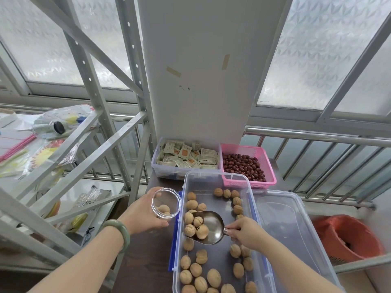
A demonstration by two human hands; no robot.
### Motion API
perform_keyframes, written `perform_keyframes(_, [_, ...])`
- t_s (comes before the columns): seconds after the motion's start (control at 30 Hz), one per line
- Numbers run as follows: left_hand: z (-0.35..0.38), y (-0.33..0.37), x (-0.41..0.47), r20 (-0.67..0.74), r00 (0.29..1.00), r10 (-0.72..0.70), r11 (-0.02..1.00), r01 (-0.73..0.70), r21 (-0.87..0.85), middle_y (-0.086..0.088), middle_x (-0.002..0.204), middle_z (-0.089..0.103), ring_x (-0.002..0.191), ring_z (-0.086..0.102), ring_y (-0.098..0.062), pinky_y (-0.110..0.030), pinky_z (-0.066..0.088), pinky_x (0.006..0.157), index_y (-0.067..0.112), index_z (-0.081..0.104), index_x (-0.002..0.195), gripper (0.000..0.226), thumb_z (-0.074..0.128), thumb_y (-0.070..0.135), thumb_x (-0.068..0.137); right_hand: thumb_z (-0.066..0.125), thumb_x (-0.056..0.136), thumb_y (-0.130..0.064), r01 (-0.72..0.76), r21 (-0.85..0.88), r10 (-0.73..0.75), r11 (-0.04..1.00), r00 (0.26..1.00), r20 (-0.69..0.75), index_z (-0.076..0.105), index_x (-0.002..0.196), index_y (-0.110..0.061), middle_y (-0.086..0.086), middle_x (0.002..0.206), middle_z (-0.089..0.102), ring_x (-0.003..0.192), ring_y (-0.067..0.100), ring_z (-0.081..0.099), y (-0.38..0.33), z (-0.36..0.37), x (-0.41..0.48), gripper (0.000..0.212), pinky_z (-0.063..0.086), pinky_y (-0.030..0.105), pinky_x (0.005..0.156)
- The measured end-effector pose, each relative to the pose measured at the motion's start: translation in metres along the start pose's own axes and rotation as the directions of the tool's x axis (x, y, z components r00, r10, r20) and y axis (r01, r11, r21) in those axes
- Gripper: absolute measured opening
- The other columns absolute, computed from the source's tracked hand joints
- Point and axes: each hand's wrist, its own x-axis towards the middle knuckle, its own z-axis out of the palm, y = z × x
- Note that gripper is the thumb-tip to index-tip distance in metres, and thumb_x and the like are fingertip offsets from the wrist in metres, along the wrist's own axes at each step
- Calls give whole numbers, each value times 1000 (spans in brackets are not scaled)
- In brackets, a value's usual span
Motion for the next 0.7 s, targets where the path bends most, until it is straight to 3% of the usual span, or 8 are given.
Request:
perform_keyframes(0.17, [-7,-8,2,7,1000,-9,1000,9,-6,9,130,51,107,58,-10,-29,46,91,37,35,130,95,82,36,48,63,88,-27,6,126,-5,992,1000,-12,75,92,-27,-7,58,62,56,10,52,2,-9,-3,13,48,24,62])
perform_keyframes(0.27, [-10,-10,3,17,1000,-17,1000,17,6,8,130,50,106,58,-11,-29,46,90,36,35,130,95,81,35,48,64,87,-22,4,214,1,977,1000,-25,74,84,-31,-3,60,62,58,11,52,0,-16,-5,13,50,24,63])
perform_keyframes(0.37, [-8,-11,4,28,999,-21,1000,21,18,9,132,49,96,61,-12,-26,49,76,36,35,130,94,82,33,48,63,89,-18,7,246,1,969,999,-34,74,87,-26,-4,59,62,51,8,48,-7,-25,-9,14,45,16,55])
perform_keyframes(0.43, [-6,-10,4,54,998,-26,1000,26,7,8,134,47,77,61,-12,-23,47,60,37,34,129,94,80,33,48,64,87,-19,26,219,-13,975,998,-60,72,75,-33,-8,55,63,51,6,48,-10,-29,-9,21,43,17,57])
perform_keyframes(0.47, [-4,-9,5,63,998,-24,1000,23,10,8,134,47,76,61,-12,-22,48,60,38,33,130,95,80,35,48,64,87,-20,33,209,-18,977,997,-72,71,70,-34,-9,54,63,51,7,48,-12,-31,-11,24,43,18,58])
perform_keyframes(0.6, [0,1,6,60,998,23,999,-26,44,7,134,47,106,58,-12,-31,49,91,37,29,133,98,80,40,49,63,87,-18,53,228,-34,972,996,-86,71,71,-32,-3,61,63,52,8,48,-24,-44,-19,23,43,18,59])
perform_keyframes(0.7, [0,6,8,58,997,45,999,-46,12,7,133,46,102,59,-12,-31,51,88,35,30,134,99,81,39,49,63,88,-20,73,187,-54,980,993,-106,75,83,-27,-1,64,64,49,5,48,-36,-56,-25,15,43,17,58])
